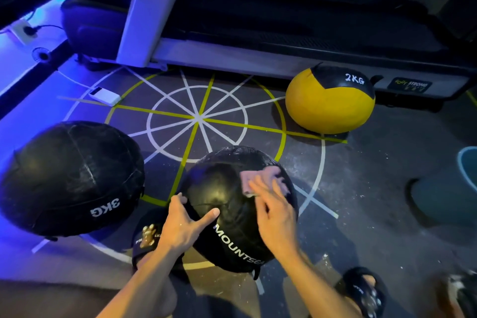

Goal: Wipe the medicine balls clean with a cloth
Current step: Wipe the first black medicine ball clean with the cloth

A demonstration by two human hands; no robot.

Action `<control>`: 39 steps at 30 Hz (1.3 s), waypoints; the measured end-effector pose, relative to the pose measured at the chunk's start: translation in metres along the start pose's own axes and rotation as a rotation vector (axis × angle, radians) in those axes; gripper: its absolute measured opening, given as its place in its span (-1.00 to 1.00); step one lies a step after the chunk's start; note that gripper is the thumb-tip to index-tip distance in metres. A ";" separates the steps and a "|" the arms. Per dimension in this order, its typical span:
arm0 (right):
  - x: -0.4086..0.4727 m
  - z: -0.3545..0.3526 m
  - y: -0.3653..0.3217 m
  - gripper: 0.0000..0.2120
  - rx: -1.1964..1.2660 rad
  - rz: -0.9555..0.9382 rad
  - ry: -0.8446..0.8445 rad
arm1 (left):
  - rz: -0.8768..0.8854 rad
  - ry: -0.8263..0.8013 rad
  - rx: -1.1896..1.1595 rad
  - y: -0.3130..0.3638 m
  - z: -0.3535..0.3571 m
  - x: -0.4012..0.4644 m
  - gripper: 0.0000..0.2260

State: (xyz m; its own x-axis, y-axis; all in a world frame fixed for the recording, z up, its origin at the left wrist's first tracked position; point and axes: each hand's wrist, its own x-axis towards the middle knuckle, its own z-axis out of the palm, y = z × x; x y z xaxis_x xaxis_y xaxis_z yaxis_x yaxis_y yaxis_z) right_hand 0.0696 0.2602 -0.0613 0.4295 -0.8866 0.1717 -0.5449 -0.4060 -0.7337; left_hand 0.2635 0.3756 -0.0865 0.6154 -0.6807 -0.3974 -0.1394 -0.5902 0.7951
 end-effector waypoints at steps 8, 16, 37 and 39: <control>0.047 -0.019 0.005 -0.68 -0.059 0.316 0.034 | 0.032 0.034 0.014 -0.001 0.003 -0.007 0.05; 0.040 -0.013 0.017 -0.62 -0.062 0.003 -0.010 | 0.098 0.037 0.111 -0.001 0.003 -0.011 -0.12; 0.034 -0.041 -0.012 -0.66 -0.149 -0.232 -0.157 | 0.293 0.082 0.329 -0.003 0.035 -0.042 -0.18; 0.049 -0.048 0.003 -0.65 -0.194 0.116 -0.017 | 0.301 0.075 0.358 -0.002 0.037 -0.043 -0.19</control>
State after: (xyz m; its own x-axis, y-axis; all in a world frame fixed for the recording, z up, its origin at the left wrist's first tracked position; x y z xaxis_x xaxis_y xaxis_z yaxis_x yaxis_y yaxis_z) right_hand 0.0543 0.2047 -0.0238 0.3671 -0.9266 0.0817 -0.7186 -0.3383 -0.6076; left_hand 0.2082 0.3902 -0.0876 0.5586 -0.8194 -0.1287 -0.5709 -0.4924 0.6569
